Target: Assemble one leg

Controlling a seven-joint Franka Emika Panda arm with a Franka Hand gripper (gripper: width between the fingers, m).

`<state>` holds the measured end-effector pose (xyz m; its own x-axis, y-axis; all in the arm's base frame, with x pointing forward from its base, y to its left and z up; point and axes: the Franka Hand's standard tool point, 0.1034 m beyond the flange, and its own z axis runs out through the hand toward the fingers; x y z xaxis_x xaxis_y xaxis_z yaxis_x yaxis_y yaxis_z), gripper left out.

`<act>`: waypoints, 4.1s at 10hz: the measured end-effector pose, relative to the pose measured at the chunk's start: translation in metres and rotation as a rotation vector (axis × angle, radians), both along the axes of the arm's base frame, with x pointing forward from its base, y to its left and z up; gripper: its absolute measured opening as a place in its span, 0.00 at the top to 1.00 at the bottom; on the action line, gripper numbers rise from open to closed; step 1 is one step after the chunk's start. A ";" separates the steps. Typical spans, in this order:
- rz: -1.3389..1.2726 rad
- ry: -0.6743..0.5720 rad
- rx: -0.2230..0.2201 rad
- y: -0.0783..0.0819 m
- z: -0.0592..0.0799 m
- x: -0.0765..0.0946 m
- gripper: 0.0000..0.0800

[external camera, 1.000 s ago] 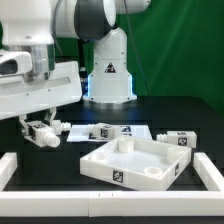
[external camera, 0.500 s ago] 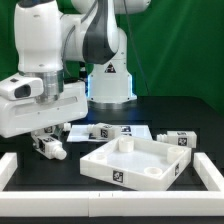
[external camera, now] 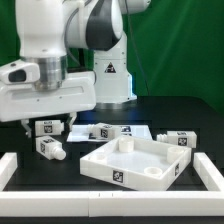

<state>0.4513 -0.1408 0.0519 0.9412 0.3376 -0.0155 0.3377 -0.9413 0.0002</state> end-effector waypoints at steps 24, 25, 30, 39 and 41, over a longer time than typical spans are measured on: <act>-0.506 -0.016 -0.001 0.096 -0.040 0.033 0.35; -0.506 -0.015 -0.001 0.096 -0.040 0.033 0.52; -0.501 -0.019 0.000 0.096 -0.039 0.035 0.93; -0.429 -0.067 0.021 0.119 -0.029 0.102 0.93; -0.429 -0.066 0.020 0.119 -0.030 0.102 0.93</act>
Offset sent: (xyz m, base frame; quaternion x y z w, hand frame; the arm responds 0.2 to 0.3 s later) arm 0.0545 0.0712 -0.0031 -0.0771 0.0174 0.1052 0.9913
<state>0.5530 -0.0220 0.0224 0.9951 -0.0847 0.0517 -0.0843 -0.9964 -0.0111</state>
